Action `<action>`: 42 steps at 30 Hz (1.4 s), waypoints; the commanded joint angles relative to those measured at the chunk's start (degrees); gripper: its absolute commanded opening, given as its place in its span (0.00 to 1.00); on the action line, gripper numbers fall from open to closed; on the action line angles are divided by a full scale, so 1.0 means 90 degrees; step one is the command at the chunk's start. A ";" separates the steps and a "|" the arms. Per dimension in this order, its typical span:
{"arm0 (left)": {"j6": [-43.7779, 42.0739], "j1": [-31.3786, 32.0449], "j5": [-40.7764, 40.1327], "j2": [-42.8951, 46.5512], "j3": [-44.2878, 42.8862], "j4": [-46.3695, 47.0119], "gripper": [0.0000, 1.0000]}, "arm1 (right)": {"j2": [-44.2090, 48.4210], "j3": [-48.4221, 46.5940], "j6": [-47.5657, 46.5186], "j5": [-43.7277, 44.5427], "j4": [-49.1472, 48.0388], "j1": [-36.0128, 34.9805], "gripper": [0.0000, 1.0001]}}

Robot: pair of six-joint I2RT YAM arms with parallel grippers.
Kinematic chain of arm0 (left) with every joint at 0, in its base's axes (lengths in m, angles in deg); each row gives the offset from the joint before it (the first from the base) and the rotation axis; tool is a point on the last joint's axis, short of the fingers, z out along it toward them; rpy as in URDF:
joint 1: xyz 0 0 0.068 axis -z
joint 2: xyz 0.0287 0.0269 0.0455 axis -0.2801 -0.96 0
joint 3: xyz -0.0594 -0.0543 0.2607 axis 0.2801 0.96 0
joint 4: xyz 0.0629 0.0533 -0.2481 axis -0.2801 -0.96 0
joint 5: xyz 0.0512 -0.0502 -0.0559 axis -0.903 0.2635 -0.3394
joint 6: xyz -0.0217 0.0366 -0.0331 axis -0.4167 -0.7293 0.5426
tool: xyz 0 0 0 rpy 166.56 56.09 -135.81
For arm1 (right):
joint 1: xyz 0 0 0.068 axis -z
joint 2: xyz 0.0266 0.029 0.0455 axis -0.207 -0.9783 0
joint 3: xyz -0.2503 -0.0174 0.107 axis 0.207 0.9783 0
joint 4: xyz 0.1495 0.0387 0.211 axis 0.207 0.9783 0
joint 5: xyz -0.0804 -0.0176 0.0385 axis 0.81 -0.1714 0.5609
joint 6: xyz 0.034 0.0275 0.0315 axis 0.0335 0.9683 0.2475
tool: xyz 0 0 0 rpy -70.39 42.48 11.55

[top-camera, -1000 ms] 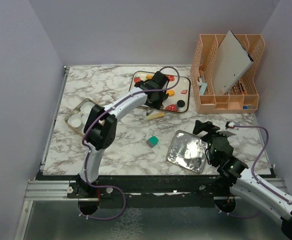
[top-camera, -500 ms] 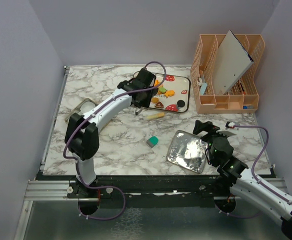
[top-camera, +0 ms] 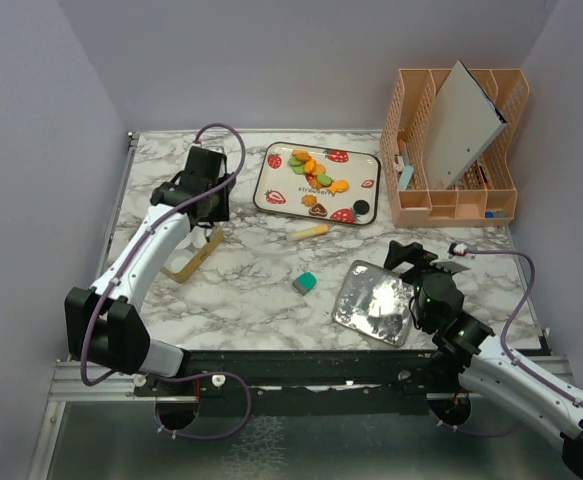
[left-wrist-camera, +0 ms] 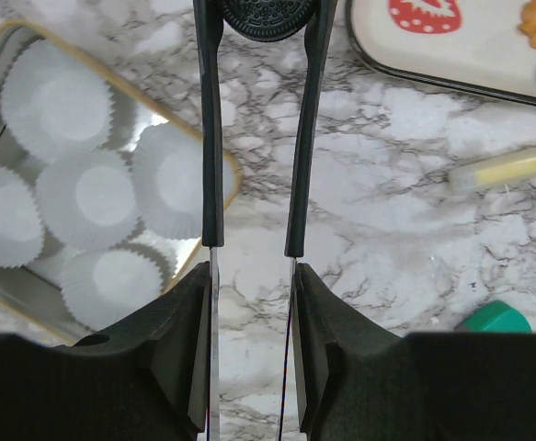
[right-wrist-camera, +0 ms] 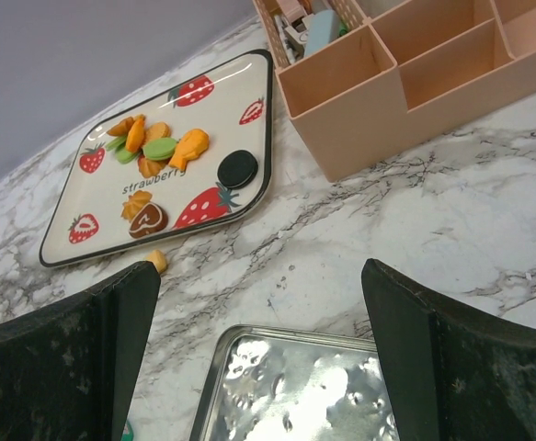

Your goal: Pack the cookies

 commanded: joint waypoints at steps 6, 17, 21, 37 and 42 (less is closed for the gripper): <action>0.0187 -0.1321 -0.0025 0.1132 0.1012 0.0241 0.02 | -0.0098 0.0043 0.0130 0.0092 -0.0013 -0.0013 1.00; 0.0600 -0.2018 -0.0342 0.1709 0.1915 0.0506 0.01 | -0.0207 0.0024 0.0153 0.0050 -0.0020 -0.0013 1.00; 0.0542 -0.2127 -0.0436 0.1469 0.1956 0.0570 0.02 | -0.0252 0.0014 0.0153 0.0019 -0.0047 -0.0013 1.00; 0.0372 -0.2394 -0.0317 0.0656 0.1955 0.0961 0.08 | -0.0426 0.0023 0.0134 -0.0028 -0.0157 -0.0013 1.00; 0.0318 -0.2548 0.0102 0.0430 0.1946 0.1068 0.13 | -0.0523 0.0004 0.0123 -0.0047 -0.0195 -0.0013 1.00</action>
